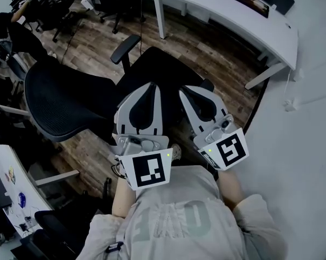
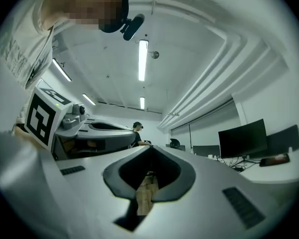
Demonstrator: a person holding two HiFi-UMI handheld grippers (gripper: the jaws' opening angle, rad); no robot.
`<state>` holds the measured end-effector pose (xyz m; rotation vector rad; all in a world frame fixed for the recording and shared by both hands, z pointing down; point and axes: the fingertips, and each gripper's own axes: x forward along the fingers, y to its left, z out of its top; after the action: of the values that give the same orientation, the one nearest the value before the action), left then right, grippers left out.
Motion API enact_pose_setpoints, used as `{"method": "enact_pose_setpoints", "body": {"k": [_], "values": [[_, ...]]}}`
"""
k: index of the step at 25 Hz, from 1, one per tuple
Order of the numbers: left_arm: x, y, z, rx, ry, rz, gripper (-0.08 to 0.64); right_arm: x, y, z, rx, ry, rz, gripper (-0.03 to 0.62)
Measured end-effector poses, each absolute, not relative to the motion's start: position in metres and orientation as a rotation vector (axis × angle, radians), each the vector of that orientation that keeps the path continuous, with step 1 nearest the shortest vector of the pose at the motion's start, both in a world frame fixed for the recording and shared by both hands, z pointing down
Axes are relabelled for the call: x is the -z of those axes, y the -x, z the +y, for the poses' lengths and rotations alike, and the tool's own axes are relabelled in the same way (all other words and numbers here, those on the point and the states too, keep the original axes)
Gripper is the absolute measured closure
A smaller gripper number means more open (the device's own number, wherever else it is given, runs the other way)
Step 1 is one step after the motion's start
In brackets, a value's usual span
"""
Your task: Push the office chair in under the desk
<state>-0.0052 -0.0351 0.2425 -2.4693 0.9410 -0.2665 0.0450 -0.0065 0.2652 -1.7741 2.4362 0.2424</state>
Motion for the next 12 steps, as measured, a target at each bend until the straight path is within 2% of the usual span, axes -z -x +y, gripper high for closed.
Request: {"method": "enact_pose_setpoints", "body": {"k": [12], "values": [[-0.233, 0.015, -0.031, 0.189, 2.67, 0.921, 0.546, -0.256, -0.005, -0.02, -0.24, 1.608, 2.569, 0.571]]}}
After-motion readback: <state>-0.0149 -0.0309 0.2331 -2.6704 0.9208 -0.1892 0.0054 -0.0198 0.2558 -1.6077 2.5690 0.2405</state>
